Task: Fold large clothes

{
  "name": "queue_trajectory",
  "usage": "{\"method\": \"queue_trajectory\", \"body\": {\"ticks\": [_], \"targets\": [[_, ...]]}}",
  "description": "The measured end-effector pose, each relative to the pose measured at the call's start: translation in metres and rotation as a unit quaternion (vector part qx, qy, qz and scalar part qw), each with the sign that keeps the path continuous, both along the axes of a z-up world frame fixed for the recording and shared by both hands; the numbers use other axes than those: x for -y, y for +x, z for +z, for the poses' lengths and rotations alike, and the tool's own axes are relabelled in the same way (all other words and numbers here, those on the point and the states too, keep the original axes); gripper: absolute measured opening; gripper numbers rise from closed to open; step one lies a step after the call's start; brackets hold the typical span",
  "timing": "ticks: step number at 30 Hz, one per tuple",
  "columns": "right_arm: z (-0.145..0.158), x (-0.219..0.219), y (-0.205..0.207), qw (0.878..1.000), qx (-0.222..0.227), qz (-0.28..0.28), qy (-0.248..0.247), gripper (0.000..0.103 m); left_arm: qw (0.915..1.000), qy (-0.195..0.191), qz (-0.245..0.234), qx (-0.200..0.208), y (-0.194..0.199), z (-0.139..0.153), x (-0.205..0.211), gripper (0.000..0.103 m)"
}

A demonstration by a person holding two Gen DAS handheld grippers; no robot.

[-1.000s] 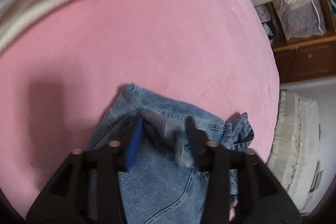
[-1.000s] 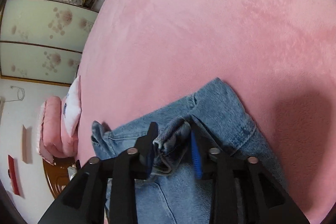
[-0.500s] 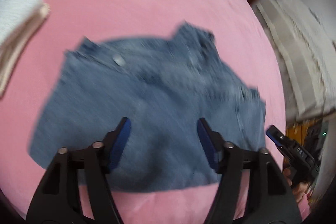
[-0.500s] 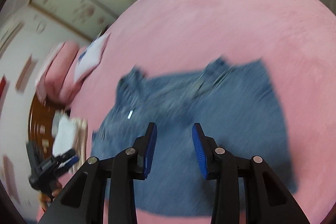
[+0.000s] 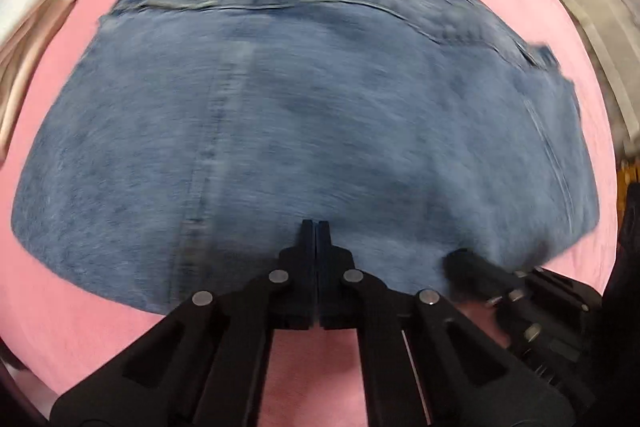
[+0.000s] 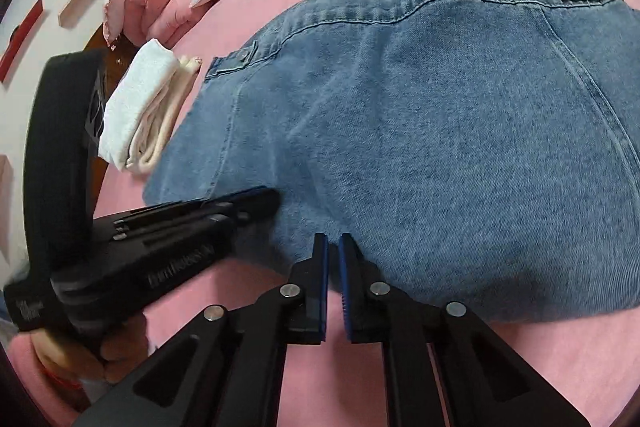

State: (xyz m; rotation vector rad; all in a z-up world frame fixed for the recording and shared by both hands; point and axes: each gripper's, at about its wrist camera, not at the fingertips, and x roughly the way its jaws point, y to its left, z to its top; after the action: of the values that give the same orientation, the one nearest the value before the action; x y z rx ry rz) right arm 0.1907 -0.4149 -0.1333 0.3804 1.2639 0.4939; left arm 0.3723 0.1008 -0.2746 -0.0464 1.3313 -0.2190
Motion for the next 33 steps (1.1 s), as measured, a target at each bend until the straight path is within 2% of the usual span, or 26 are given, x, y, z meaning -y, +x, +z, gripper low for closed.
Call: {"method": "queue_trajectory", "body": {"ticks": [2, 3, 4, 6, 7, 9, 10, 12, 14, 16, 18, 20, 21, 23, 26, 28, 33], "targets": [[-0.008, 0.02, 0.003, 1.0, -0.011, -0.027, 0.0, 0.001, 0.9999, -0.002, 0.012, 0.003, 0.0, -0.001, -0.012, 0.001], [-0.009, 0.035, 0.004, 0.999, -0.013, -0.046, -0.004, 0.001, 0.9998, 0.012, 0.015, 0.009, -0.001, -0.001, -0.015, 0.001], [-0.009, 0.053, 0.001, 0.998, -0.012, -0.064, -0.004, 0.001, 0.9983, 0.052, 0.015, 0.021, -0.003, 0.0, -0.019, 0.001], [-0.013, 0.083, 0.001, 0.996, -0.01, -0.092, -0.006, 0.0, 0.9898, 0.135, 0.01, 0.044, -0.007, -0.004, -0.034, 0.001], [-0.011, 0.102, -0.005, 0.995, -0.007, -0.101, -0.008, 0.0, 0.9873, 0.153, 0.013, 0.043, -0.008, -0.009, -0.045, 0.001], [-0.007, 0.13, -0.014, 0.993, 0.008, -0.115, -0.024, 0.0, 0.991, 0.128, 0.021, 0.033, -0.009, -0.014, -0.065, 0.001], [-0.002, 0.146, -0.019, 0.991, 0.016, -0.124, -0.035, 0.0, 0.991, 0.128, 0.028, 0.028, -0.01, -0.017, -0.077, 0.001], [0.006, 0.186, -0.031, 0.984, 0.024, -0.161, -0.079, 0.0, 0.993, 0.111, 0.027, 0.03, -0.011, -0.016, -0.089, 0.001], [0.01, 0.229, -0.039, 0.965, 0.023, -0.211, -0.155, 0.0, 0.9888, 0.14, 0.035, 0.036, -0.012, -0.014, -0.096, 0.001], [0.019, 0.273, -0.053, 0.951, 0.018, -0.266, -0.157, 0.0, 0.989, 0.132, 0.051, 0.042, -0.012, -0.011, -0.103, 0.001], [0.031, 0.29, -0.06, 0.947, 0.019, -0.277, -0.161, 0.0, 0.9903, 0.114, 0.066, 0.044, -0.015, -0.005, -0.105, 0.001], [0.042, 0.291, -0.064, 0.947, 0.023, -0.263, -0.182, 0.0, 0.9937, 0.083, 0.06, 0.046, -0.018, 0.005, -0.099, 0.001], [0.05, 0.288, -0.066, 0.952, 0.029, -0.251, -0.175, 0.0, 0.9948, 0.07, 0.056, 0.049, -0.018, 0.011, -0.096, 0.001], [0.076, 0.271, -0.063, 0.961, 0.043, -0.237, -0.134, 0.0, 0.9979, 0.022, 0.026, 0.056, -0.025, 0.028, -0.078, 0.001], [0.092, 0.237, -0.061, 0.978, 0.055, -0.198, -0.027, 0.0, 0.9979, -0.044, -0.035, 0.033, -0.03, 0.038, -0.036, 0.001], [0.091, 0.202, -0.055, 0.987, 0.051, -0.151, 0.026, 0.0, 0.9964, -0.055, -0.058, 0.028, -0.025, 0.039, -0.005, 0.001], [0.072, 0.131, -0.046, 0.998, 0.021, -0.051, 0.041, 0.0, 0.9932, -0.059, -0.1, -0.007, -0.002, 0.016, 0.043, 0.001]]}}
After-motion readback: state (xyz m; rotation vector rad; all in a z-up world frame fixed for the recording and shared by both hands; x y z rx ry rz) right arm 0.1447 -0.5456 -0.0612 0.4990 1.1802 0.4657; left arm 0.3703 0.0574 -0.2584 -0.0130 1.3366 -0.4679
